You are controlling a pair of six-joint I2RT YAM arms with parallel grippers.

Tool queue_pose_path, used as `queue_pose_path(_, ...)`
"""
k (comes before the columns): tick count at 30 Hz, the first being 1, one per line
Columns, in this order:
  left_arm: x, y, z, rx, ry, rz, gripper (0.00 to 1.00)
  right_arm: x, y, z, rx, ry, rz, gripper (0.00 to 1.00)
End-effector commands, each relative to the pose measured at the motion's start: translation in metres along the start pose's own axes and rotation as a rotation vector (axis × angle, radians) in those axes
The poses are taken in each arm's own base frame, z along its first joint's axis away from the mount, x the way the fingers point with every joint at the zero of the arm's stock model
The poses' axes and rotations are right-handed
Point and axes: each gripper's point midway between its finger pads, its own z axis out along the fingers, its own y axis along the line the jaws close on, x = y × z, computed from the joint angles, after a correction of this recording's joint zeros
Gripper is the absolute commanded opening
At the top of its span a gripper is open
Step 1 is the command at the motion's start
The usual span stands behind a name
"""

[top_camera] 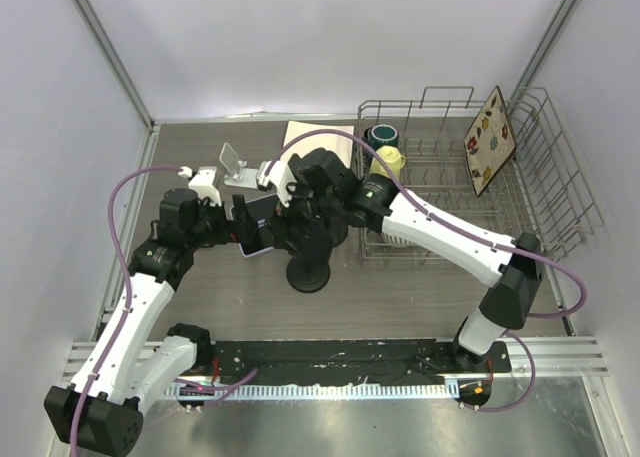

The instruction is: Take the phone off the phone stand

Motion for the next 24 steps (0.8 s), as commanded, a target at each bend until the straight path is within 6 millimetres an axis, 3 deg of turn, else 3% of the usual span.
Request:
queue_pose_path(1, -0.009, -0.013, 0.000, 0.066, -0.038, 0.002, 1.00, -0.032, 0.004, -0.038, 0.052, -0.121, -0.010, 0.92)
queue_pose_path(7, -0.012, -0.011, -0.003, 0.053, -0.063, 0.005, 1.00, -0.044, 0.010, -0.062, 0.099, -0.183, 0.013, 0.93)
queue_pose_path(13, -0.018, 0.002, -0.008, -0.022, -0.103, 0.001, 1.00, -0.043, 0.014, -0.077, 0.305, -0.193, -0.016, 0.93)
queue_pose_path(14, -0.019, 0.003, -0.009, -0.032, -0.109, 0.002, 1.00, -0.041, 0.026, -0.074, 0.312, -0.190, -0.032, 0.93)
queue_pose_path(15, -0.019, 0.005, -0.009, -0.042, -0.110, 0.001, 1.00, -0.045, 0.016, -0.082, 0.407, -0.216, -0.016, 0.93)
queue_pose_path(21, -0.020, 0.011, -0.011, -0.079, -0.116, -0.004, 1.00, -0.039, 0.029, -0.075, 0.579, -0.191, -0.056, 0.93)
queue_pose_path(24, -0.020, 0.012, -0.011, -0.082, -0.120, -0.006, 1.00, -0.034, 0.020, -0.071, 0.740, -0.150, -0.062, 0.93)
